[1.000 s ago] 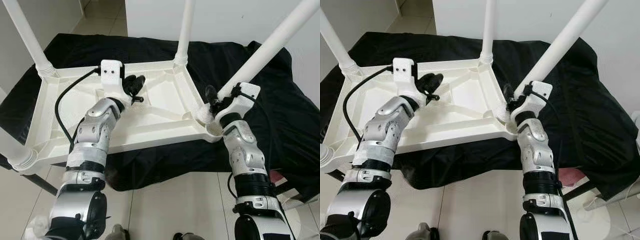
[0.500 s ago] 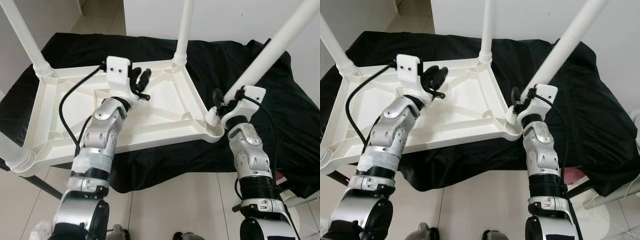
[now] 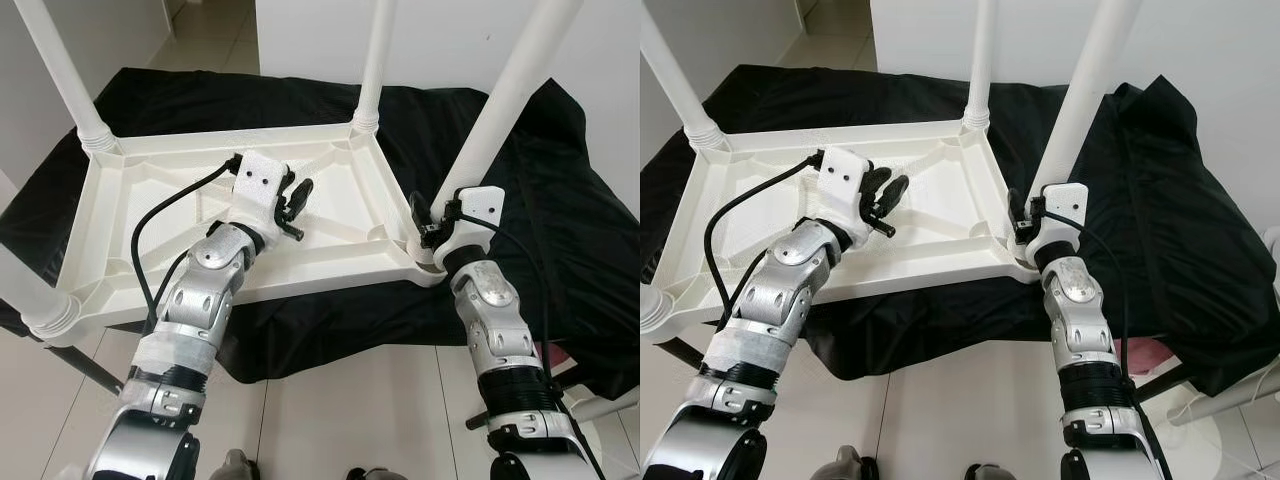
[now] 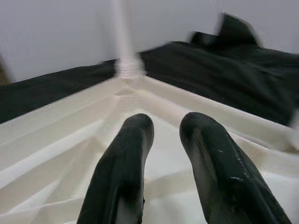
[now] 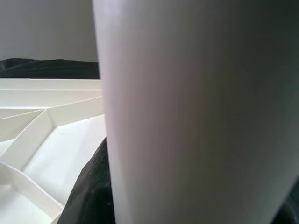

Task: Building children table

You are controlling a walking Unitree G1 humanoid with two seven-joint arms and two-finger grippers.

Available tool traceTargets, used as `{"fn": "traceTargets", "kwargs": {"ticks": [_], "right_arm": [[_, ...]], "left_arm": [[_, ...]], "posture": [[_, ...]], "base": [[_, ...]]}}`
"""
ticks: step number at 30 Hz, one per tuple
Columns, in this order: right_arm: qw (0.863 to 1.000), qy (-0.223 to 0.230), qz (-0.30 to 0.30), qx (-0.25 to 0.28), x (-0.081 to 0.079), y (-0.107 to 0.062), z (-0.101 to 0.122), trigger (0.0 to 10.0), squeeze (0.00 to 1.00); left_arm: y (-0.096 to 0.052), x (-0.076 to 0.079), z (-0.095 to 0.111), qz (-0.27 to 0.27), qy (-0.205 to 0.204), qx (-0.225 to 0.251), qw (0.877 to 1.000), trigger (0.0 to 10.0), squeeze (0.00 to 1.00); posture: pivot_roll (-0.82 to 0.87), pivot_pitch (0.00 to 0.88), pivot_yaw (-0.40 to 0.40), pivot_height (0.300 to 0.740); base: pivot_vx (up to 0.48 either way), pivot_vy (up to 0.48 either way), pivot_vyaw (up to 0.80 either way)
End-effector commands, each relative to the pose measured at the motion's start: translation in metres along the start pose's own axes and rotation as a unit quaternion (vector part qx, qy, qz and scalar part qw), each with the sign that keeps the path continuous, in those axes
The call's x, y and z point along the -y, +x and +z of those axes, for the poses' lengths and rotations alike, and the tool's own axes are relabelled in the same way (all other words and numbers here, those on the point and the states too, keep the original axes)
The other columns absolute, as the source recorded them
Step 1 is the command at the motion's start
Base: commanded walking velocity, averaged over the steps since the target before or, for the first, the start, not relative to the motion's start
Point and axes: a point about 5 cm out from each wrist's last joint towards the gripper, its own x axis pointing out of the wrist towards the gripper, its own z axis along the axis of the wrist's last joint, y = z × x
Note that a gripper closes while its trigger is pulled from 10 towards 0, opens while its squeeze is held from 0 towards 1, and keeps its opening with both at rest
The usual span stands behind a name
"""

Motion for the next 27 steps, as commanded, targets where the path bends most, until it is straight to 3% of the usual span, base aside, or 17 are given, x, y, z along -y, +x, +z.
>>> {"fn": "traceTargets", "kwargs": {"ticks": [1, 4, 7, 27], "right_arm": [[1.000, -0.018, 0.015, -0.017, -0.001, -0.006, -0.010, 10.0, 0.00], [0.999, -0.023, 0.019, -0.017, 0.000, -0.008, -0.012, 10.0, 0.00], [0.999, -0.022, 0.012, -0.020, 0.006, -0.013, -0.019, 10.0, 0.00], [0.998, -0.039, 0.023, -0.037, 0.007, -0.019, -0.039, 10.0, 0.00]], "left_arm": [[-0.004, 0.012, 0.000, -0.052, 0.002, 0.000, 0.999, 10.0, 0.00], [-0.006, 0.017, 0.001, -0.071, 0.008, -0.005, 0.997, 10.0, 0.00], [-0.007, 0.027, -0.002, -0.091, 0.040, -0.014, 0.995, 10.0, 0.00], [-0.012, 0.029, -0.006, -0.112, 0.043, -0.033, 0.992, 10.0, 0.00]], "posture": [[0.01, 0.038, -0.034, 0.740], [0.01, 0.038, -0.035, 0.740], [0.01, 0.037, -0.035, 0.740], [-0.01, 0.044, -0.014, 0.740]], "base": [[0.000, 0.000, 0.00], [0.000, 0.000, 0.00], [0.000, 0.000, 0.00], [0.000, 0.000, 0.00]]}}
